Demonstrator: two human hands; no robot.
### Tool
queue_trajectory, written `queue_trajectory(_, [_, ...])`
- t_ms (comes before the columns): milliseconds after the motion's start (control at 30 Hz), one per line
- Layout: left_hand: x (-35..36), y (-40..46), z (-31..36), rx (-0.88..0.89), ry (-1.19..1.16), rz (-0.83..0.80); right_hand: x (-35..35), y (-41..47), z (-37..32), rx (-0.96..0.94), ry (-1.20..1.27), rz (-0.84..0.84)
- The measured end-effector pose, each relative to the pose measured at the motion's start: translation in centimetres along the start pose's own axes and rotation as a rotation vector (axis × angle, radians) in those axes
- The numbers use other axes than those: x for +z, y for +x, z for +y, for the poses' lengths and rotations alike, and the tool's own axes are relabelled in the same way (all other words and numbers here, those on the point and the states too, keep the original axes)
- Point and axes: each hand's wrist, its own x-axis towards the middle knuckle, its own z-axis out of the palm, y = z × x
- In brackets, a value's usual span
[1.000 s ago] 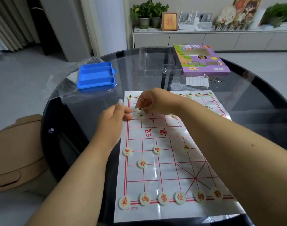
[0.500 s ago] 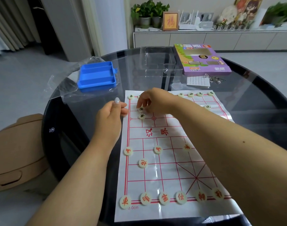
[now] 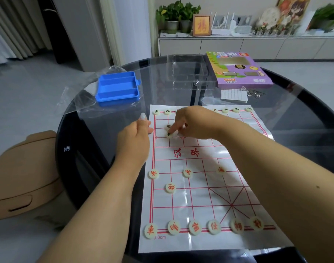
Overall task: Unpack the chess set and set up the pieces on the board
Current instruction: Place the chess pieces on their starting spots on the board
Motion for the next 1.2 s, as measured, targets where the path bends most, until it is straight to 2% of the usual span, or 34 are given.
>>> queue_trajectory(167, [-0.2,-0.3,0.5,-0.029,0.023,-0.004,0.9,-0.6,-0.1,-0.014,-0.184,-0.137])
queue_trajectory(433, [0.1,-0.2,0.4,-0.026,0.045,0.017,2.2,-0.5,-2.0,-0.058,-0.263,-0.159])
queue_trajectory(567, [0.0,-0.2,0.1,-0.026,0.019,0.013,1.3,-1.0,-2.0,0.009,-0.128,-0.090])
queue_trajectory(733, [-0.1,-0.2,0.1,-0.027,-0.069,-0.008,-2.2,-3.5,2.1,0.174,0.106,0.192])
queue_trajectory(900, [-0.1,-0.4,0.1,-0.036,-0.090,0.018,-3.0,-5.3,4.9,0.259,0.094,0.144])
queue_trajectory(1200, [-0.1,-0.5,0.2,-0.055,-0.112,0.007,-0.9,-5.1,5.7,0.252,-0.030,0.071])
